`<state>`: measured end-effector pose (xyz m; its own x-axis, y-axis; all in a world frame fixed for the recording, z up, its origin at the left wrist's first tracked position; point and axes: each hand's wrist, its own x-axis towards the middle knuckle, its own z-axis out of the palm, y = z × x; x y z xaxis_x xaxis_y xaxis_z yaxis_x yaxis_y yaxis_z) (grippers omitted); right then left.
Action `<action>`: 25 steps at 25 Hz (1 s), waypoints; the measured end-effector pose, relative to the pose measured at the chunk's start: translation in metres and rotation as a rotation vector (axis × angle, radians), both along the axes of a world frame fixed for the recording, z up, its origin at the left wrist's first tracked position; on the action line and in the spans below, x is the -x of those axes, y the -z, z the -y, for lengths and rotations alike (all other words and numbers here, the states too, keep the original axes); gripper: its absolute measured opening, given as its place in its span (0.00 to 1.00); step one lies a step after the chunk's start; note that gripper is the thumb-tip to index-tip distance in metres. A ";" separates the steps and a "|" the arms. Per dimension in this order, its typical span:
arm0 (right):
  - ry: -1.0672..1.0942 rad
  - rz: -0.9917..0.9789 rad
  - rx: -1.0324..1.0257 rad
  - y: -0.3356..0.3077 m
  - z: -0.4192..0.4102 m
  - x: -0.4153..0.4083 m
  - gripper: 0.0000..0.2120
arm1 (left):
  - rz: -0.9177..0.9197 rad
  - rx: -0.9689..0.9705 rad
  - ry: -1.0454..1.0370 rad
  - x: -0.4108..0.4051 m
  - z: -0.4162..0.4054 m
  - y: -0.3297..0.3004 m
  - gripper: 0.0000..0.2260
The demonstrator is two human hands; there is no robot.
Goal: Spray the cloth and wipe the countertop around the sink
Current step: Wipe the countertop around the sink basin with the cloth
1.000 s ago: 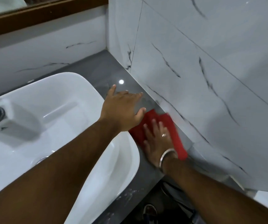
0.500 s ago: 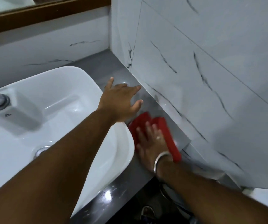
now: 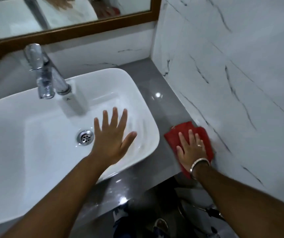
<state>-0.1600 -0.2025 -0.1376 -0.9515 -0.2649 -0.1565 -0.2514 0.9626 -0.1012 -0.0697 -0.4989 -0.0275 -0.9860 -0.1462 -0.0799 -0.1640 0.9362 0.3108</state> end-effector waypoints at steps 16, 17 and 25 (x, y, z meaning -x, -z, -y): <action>-0.035 0.031 0.044 -0.005 0.012 -0.046 0.34 | -0.047 0.155 -0.235 -0.212 0.149 -0.007 0.33; 0.044 0.033 0.047 -0.005 0.015 -0.050 0.33 | -0.062 0.135 -0.241 -0.211 0.150 -0.006 0.32; -0.572 0.209 0.156 0.005 0.239 -0.278 0.34 | -0.040 0.039 -0.218 -0.207 0.150 -0.007 0.33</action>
